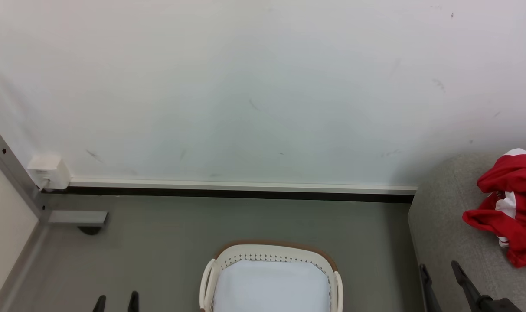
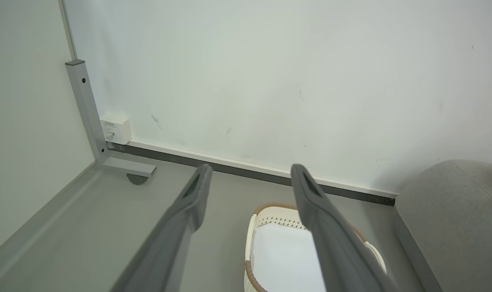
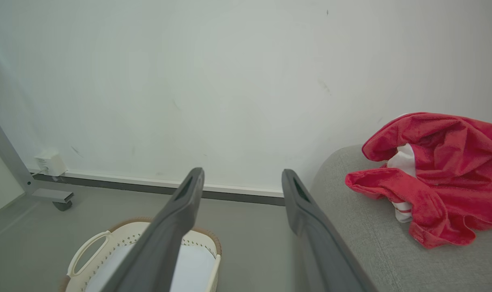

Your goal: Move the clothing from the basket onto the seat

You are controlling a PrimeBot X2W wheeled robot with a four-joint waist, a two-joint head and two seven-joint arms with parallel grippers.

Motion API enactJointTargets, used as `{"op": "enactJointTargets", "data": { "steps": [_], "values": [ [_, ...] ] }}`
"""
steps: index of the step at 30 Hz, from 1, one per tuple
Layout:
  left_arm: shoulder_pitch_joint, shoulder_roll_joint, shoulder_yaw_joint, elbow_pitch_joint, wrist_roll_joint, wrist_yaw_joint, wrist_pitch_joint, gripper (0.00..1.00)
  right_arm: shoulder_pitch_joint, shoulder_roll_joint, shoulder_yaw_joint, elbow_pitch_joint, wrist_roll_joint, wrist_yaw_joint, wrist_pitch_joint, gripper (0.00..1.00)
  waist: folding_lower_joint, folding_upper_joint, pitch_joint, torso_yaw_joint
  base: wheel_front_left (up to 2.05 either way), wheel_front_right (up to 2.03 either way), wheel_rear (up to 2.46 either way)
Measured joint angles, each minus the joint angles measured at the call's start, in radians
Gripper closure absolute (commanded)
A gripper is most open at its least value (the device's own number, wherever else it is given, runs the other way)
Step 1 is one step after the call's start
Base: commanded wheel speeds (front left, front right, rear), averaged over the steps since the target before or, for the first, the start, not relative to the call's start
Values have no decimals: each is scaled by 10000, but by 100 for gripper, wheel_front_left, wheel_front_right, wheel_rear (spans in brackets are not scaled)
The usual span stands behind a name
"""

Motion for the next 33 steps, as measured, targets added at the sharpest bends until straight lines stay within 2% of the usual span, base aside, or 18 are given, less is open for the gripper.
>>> {"op": "enactJointTargets", "data": {
  "steps": [4, 10, 23, 33],
  "values": [
    [-26, -171, 173, -50, 174, -337, 0, 0, 151, -25, 77, 36, 33, -2, 0, 0, 1, 0, 21, -39, 0, 0, 0],
    [-82, -297, 299, -29, 360, -545, 0, 0, 148, -23, 82, 82, 40, -2, 0, 0, 1, 0, 65, -255, 0, 0, 0],
    [-243, -437, 196, 159, 412, -610, 0, 0, 128, -23, 69, 115, -4, 0, 0, 0, 2, 0, 87, -487, 0, 0, 0],
    [-383, -148, -180, 245, 286, -633, 0, 0, 116, -23, 81, 128, -4, -2, 0, 0, 2, 0, 59, -577, 0, 0, 0]
  ]
}}
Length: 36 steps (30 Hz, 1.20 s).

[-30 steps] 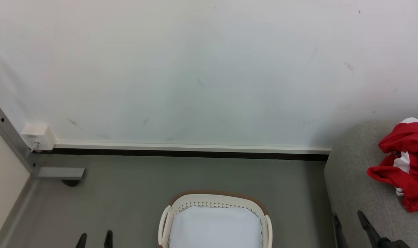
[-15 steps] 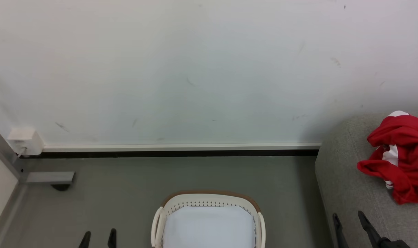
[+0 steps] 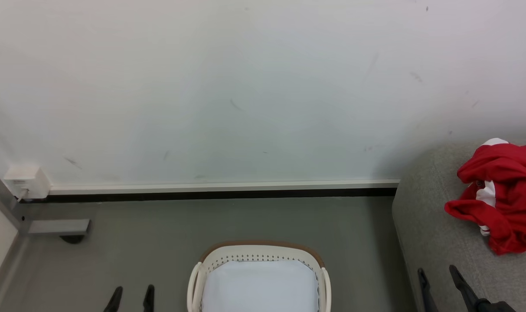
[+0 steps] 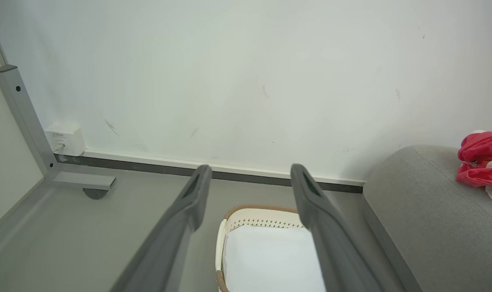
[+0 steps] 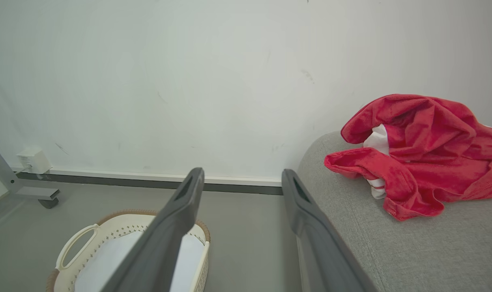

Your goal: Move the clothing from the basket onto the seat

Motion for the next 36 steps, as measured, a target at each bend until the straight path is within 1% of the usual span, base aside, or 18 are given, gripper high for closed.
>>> {"op": "enactJointTargets", "data": {
  "steps": [8, 9, 14, 16, 25, 36],
  "values": [
    [-19, 79, -267, 182, -144, -2, 0, 0, -8, 0, 4, -10, 0, 0, 0, 0, 1, 0, 20, -122, 0, 0, 0],
    [-2, 52, -291, 244, -140, -4, 0, 100, 23, 10, 0, 46, 2, 2, 4, 100, 0, 0, 21, -125, 0, 0, 0],
    [189, -146, -360, 673, -138, -4, 4, 100, 248, 130, 8, 466, 19, 2, 79, 100, 1, 0, 25, -131, 0, 0, 0],
    [212, -180, -351, 729, -313, -4, 88, 100, 272, 150, -15, 523, 267, 2, 176, 100, 0, 0, 31, -130, 0, 0, 0],
    [14, -205, -213, 727, -1987, -4, 533, 100, 229, 146, -163, 399, 1996, 2, 612, 100, 0, 0, 66, -120, 0, 0, 0],
    [-326, -278, 4, 715, -3730, -4, 999, 100, 84, 142, -364, 167, 3889, 2, 1080, 100, 1, 0, 107, -105, 0, 0, 0]
  ]
}}
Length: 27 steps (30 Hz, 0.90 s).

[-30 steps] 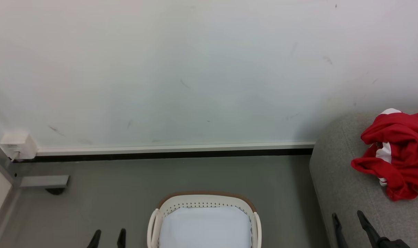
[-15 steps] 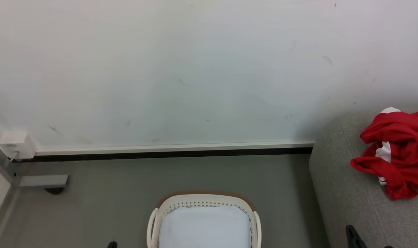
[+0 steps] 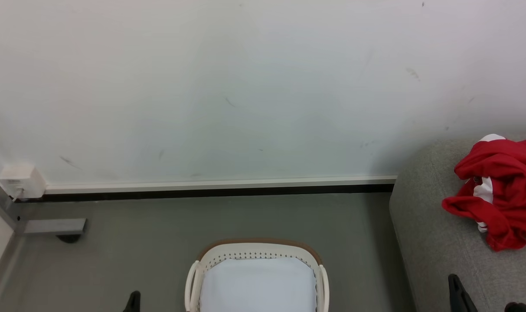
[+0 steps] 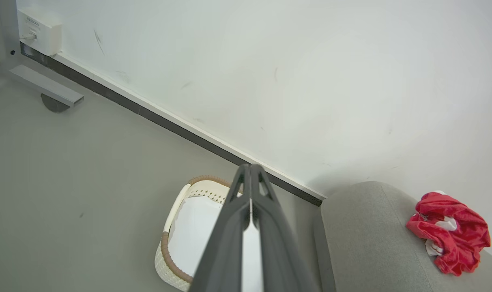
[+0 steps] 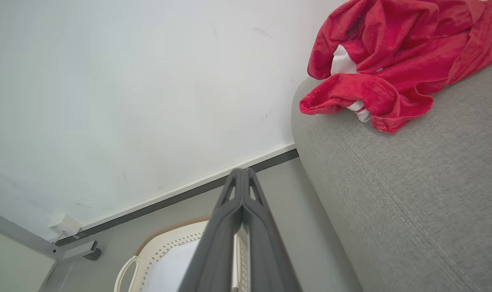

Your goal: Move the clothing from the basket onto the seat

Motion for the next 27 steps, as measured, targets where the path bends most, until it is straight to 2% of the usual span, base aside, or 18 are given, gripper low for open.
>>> {"op": "enactJointTargets", "data": {
  "steps": [27],
  "values": [
    [-721, -92, 403, -40, -3461, 2, 943, 100, -384, -27, -378, -405, 3791, 0, 953, 100, 0, 0, 101, 31, 0, 0, 0]
  ]
}}
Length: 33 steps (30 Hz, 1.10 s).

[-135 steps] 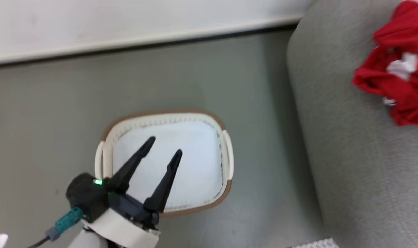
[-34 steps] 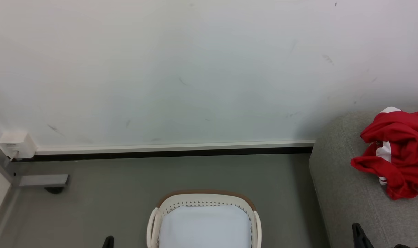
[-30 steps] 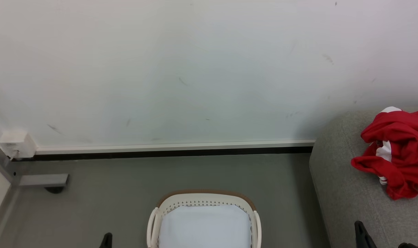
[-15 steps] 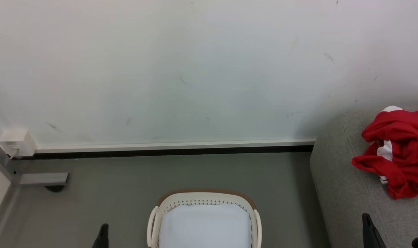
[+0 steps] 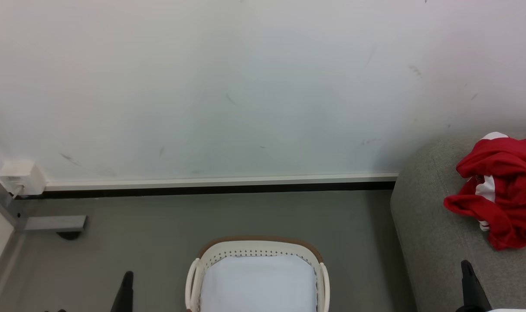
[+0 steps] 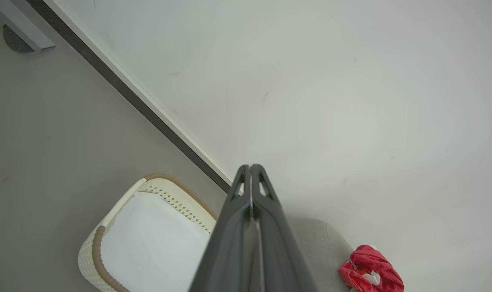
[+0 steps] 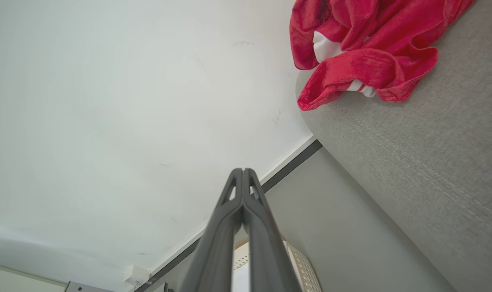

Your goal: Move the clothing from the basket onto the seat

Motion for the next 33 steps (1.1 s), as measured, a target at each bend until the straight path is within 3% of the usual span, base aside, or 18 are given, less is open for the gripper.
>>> {"op": "enactJointTargets", "data": {
  "steps": [33],
  "values": [
    [-641, -117, 407, -42, -3175, 0, 922, 100, -360, -38, -355, -380, 3427, 0, 894, 100, 0, 0, 123, 37, 0, 0, 0]
  ]
}}
